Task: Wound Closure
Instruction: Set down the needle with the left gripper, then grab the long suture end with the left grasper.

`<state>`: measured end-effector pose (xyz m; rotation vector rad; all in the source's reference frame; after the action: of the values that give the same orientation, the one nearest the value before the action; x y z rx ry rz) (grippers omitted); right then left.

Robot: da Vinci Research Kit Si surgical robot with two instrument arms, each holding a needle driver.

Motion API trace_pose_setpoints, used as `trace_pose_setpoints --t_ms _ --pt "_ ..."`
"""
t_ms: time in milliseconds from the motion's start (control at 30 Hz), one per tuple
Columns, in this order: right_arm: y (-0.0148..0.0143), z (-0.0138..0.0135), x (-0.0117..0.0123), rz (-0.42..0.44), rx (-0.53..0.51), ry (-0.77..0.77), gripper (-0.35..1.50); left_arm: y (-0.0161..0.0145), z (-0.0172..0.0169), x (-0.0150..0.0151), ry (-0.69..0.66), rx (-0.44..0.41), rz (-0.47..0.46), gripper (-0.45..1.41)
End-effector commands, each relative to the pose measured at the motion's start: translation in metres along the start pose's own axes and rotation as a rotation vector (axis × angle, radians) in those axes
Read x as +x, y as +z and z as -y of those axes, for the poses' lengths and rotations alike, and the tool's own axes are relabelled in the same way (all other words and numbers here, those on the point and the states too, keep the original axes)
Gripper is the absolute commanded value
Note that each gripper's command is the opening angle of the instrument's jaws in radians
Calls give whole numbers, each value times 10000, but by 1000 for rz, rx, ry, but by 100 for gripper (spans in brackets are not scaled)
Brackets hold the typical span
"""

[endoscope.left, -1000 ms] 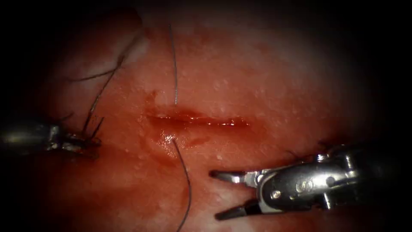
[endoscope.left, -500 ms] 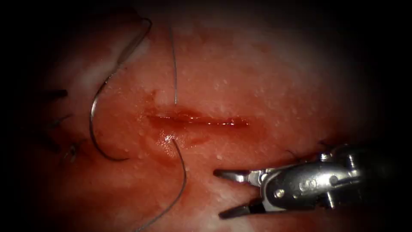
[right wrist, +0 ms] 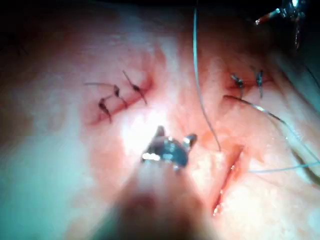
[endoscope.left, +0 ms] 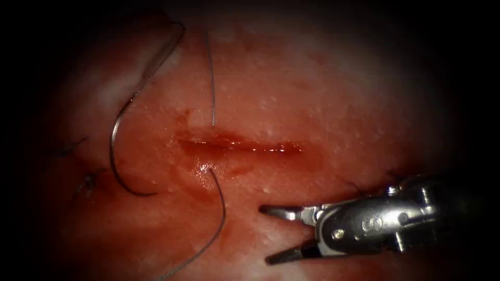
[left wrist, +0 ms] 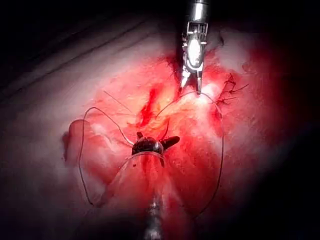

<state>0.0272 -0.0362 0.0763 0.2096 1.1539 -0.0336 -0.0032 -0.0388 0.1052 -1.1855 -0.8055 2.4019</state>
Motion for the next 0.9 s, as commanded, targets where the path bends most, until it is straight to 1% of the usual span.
trace_pose_setpoints --t_ms 33,100,167,267,367,400,467,533,733,800,900 --pt "8 4 -2 -4 1 8 130 9 -6 1 -15 -22 -1 94" --pt "9 4 -2 -3 0 13 130 12 -24 6 -105 -50 -2 89" --pt "10 5 -3 -3 0 24 130 17 -38 13 -144 -54 4 86" --pt "12 5 -3 -2 -2 36 130 29 -61 30 -191 -51 17 86" --pt "14 6 -3 -2 -2 47 130 49 -77 51 -208 -37 12 86" --pt "15 6 -3 -2 -3 52 130 67 -84 64 -213 -13 9 86" --pt "16 6 -3 -2 -3 58 130 81 -89 69 -226 5 7 86" --pt "16 7 -2 -2 -3 59 130 94 -92 69 -235 24 7 84" --pt "16 7 -2 -2 -4 58 130 118 -92 57 -250 66 53 84" --pt "16 7 -2 -1 -4 58 130 128 -93 51 -245 81 81 84" --pt "17 8 -1 -1 -4 58 130 135 -86 37 -237 156 165 86"
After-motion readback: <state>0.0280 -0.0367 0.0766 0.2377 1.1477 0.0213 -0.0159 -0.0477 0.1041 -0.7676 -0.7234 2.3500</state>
